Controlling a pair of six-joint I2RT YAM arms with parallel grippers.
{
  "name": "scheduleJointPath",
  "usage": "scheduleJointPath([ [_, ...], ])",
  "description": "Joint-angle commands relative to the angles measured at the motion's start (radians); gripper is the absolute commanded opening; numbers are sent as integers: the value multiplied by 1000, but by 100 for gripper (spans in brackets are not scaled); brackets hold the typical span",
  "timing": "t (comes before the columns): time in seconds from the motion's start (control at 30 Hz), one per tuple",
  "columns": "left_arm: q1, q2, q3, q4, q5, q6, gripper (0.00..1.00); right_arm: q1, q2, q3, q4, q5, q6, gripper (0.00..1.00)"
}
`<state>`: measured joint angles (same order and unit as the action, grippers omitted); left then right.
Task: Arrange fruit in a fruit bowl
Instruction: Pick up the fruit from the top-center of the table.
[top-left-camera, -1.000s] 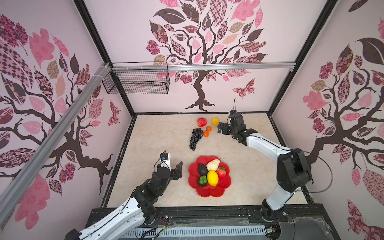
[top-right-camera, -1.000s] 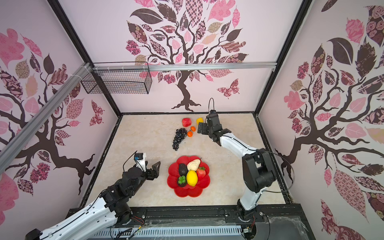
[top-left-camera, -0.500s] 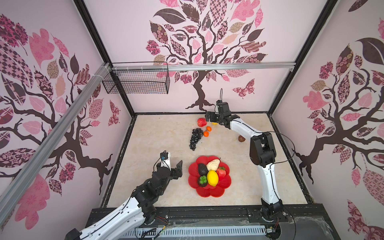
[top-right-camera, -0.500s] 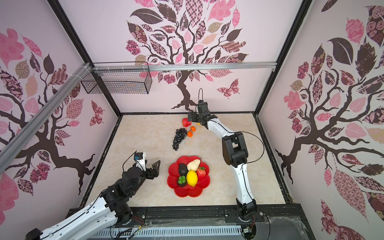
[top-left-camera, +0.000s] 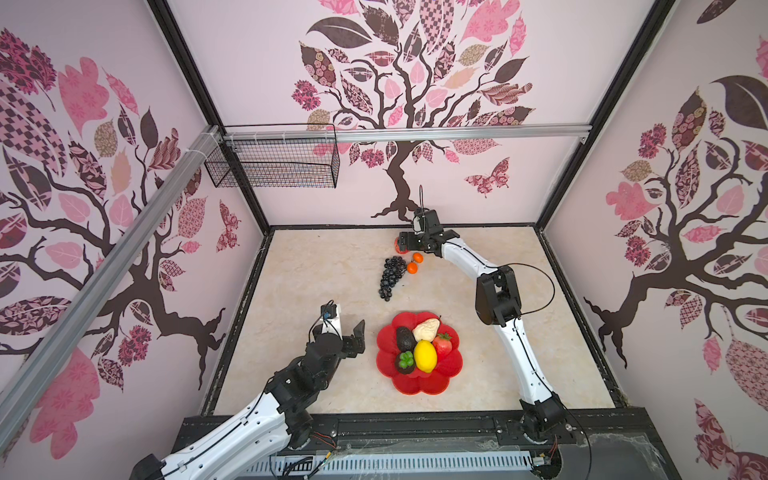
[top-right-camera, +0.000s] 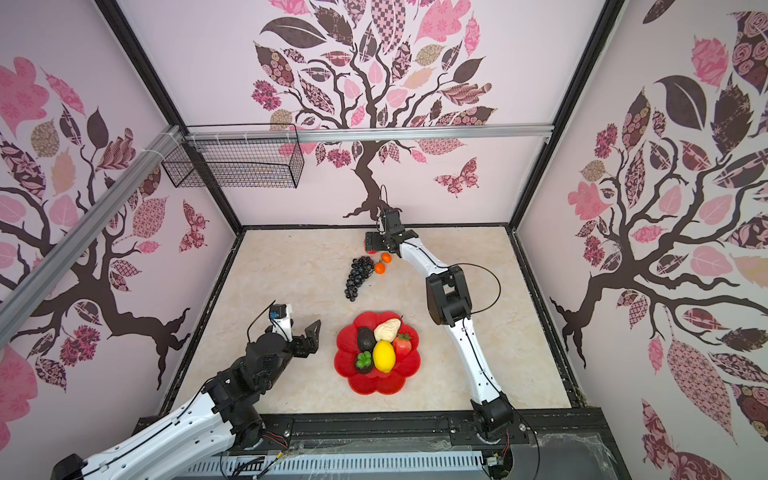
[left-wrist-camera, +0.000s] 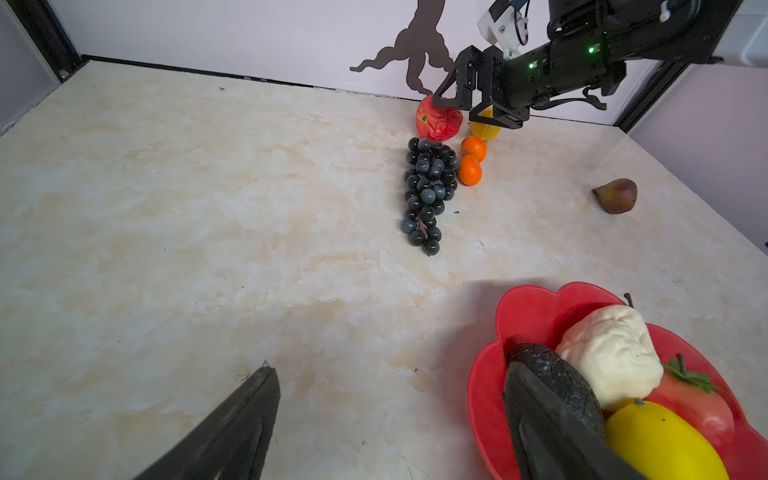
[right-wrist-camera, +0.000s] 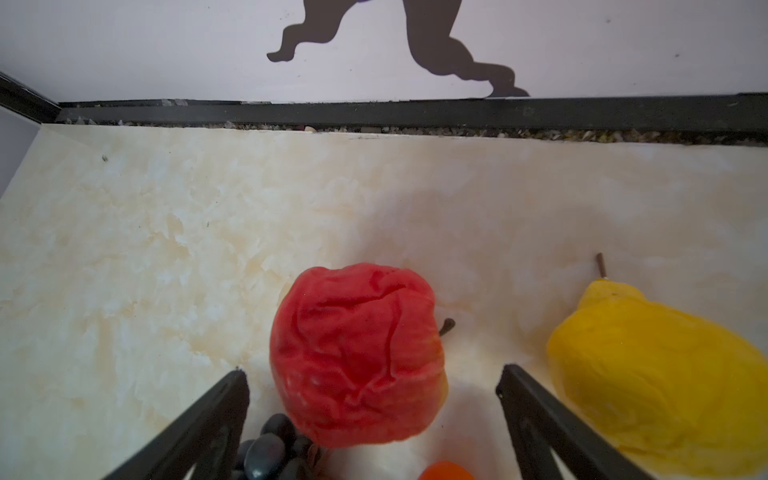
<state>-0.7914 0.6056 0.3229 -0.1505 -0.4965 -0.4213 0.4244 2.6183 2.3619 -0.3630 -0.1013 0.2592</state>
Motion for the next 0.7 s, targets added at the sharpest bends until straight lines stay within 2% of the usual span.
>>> scheduleJointPath([
  [0.0, 4, -4, -18, 22, -11, 2, 88, 13, 62, 61, -30, 38, -42, 96],
  [0.23, 4, -4, -17, 25, -11, 1, 88, 22, 118, 118, -21, 71, -46, 92],
  [0.47, 4, -1, -18, 27, -11, 1, 88, 22, 160, 178, -41, 79, -23, 79],
  [0.67, 4, 2, -18, 27, -7, 0, 89, 22, 122, 143, -35, 101, -34, 70],
])
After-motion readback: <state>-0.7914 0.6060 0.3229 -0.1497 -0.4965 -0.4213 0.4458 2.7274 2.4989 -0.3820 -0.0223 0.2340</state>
